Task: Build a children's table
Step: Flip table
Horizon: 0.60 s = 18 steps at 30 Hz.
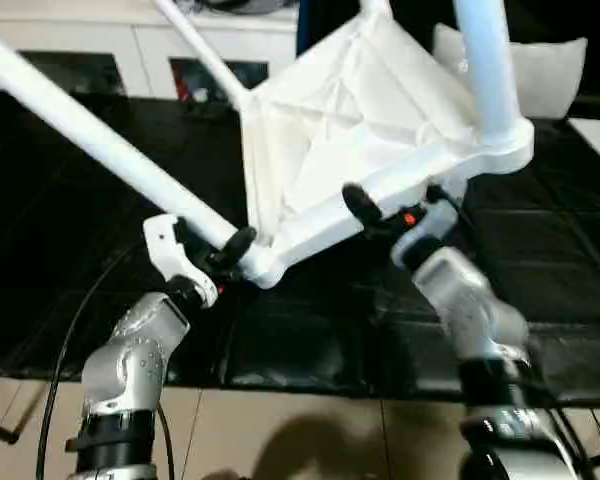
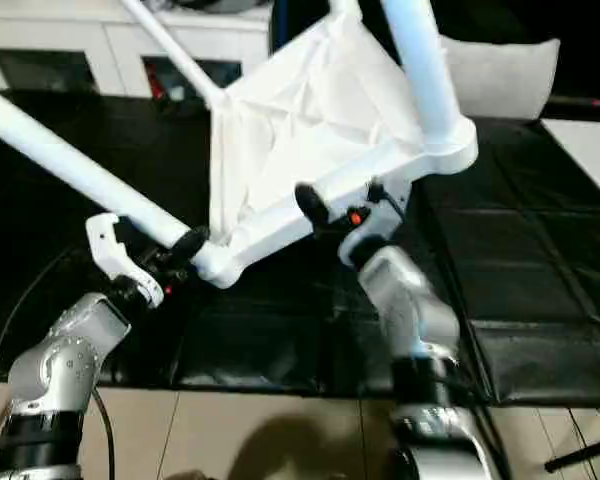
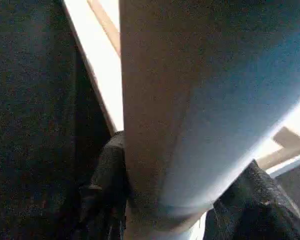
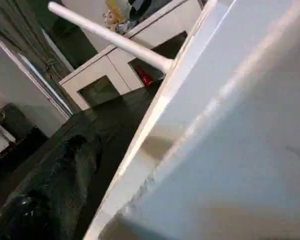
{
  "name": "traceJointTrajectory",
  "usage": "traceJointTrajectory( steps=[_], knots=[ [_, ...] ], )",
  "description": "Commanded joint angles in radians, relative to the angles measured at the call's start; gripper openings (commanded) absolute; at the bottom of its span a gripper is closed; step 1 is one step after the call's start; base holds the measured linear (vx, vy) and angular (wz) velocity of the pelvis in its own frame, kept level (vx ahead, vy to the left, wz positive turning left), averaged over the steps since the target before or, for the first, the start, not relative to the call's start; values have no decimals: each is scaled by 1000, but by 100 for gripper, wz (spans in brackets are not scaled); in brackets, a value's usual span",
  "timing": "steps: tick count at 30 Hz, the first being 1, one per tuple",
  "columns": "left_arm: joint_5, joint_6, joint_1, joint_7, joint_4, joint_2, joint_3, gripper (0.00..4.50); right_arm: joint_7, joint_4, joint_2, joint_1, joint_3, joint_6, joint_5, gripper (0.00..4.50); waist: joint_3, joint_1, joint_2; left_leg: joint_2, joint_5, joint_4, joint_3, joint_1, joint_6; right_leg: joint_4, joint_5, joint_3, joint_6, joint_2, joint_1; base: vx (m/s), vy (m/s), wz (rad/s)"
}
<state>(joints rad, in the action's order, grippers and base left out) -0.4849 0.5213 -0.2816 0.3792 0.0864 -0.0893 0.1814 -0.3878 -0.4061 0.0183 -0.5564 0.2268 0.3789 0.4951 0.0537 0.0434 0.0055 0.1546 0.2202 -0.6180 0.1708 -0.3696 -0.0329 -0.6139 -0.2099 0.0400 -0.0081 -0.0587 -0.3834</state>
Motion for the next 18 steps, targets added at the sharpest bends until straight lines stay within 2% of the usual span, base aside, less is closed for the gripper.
traceJointTrajectory(
  steps=[1, 3, 4, 5, 7, 8, 10, 13, 16, 17, 18],
  knots=[
    [0, 57, 17, 38, 47, 20, -77, 199, 4, -30, 24, -69, 16, -24, 54, 450, -61, -1, 5, 73, 45, 84, -22, 12, 38, 54, 12, -48, -260, -87, 41, 0, 0, 0],
    [5, 48, 21, 53, 41, 10, -90, 199, 29, -89, 39, -115, 67, -30, 93, 450, -59, -3, 7, 73, 82, 86, -22, 13, 27, 57, -32, -49, -266, -90, 41, 0, 0, 0],
    [9, 45, 22, 59, 39, 7, -96, 199, 31, -105, 43, -128, 81, -30, 107, 450, -57, -6, 8, 73, 96, 89, -23, 11, 23, 60, -53, -48, -263, -90, 42, 0, 0, 0],
    [9, 45, 22, 59, 39, 7, -96, 199, 31, -105, 43, -128, 81, -30, 107, 431, -57, -8, 7, 73, 110, 88, -22, 12, 14, 62, -72, -48, -260, -89, 42, 0, 0, 0],
    [35, 27, 32, 92, 23, -10, -135, 199, 8, -197, 53, -189, 127, -35, 141, 413, -60, -9, 11, 73, 99, 86, -22, 12, 14, 58, -56, -49, -261, -91, 43, 0, 0, 0],
    [42, 22, 35, 100, 19, -14, -145, 199, 0, -216, 55, -202, 136, -36, 148, 413, -61, -13, 8, 72, 86, 86, -22, 8, 17, 57, -44, -48, -264, -89, 45, 0, 0, 0],
    [48, 18, 36, 107, 15, -18, -154, 199, -7, -240, 58, -217, 148, -30, 162, 398, -63, -12, 10, 71, 47, 81, -20, 8, 31, 52, 6, -47, -274, -89, 45, 0, 0, 0],
    [64, 9, 42, 127, 7, -28, -174, 199, -28, -299, 69, -265, 209, -19, 230, 373, -69, -12, 9, 70, -2, 75, -18, 7, 66, 44, 75, -46, -292, -88, 47, 0, 0, 0],
    [78, 5, 46, 125, 10, -40, -185, 199, -33, -310, 71, -285, 246, -4, 276, 347, -77, -8, 9, 69, -63, 66, -17, 4, 105, 32, 165, -44, -308, -86, 46, 0, 0, 0],
    [83, 2, 47, 126, 12, -42, -187, 199, -39, -322, 69, -293, 255, -5, 280, 336, -80, -6, 9, 68, -93, 60, -15, 2, 127, 28, 206, -44, -314, -85, 43, 0, 0, 0],
    [85, -1, 49, 129, 12, -43, -189, 199, -44, -330, 67, -298, 261, -5, 281, 336, -77, -5, 1, 68, -97, 60, -13, -1, 143, 29, 205, -42, -318, -84, 40, 0, 0, 0]
  ],
)
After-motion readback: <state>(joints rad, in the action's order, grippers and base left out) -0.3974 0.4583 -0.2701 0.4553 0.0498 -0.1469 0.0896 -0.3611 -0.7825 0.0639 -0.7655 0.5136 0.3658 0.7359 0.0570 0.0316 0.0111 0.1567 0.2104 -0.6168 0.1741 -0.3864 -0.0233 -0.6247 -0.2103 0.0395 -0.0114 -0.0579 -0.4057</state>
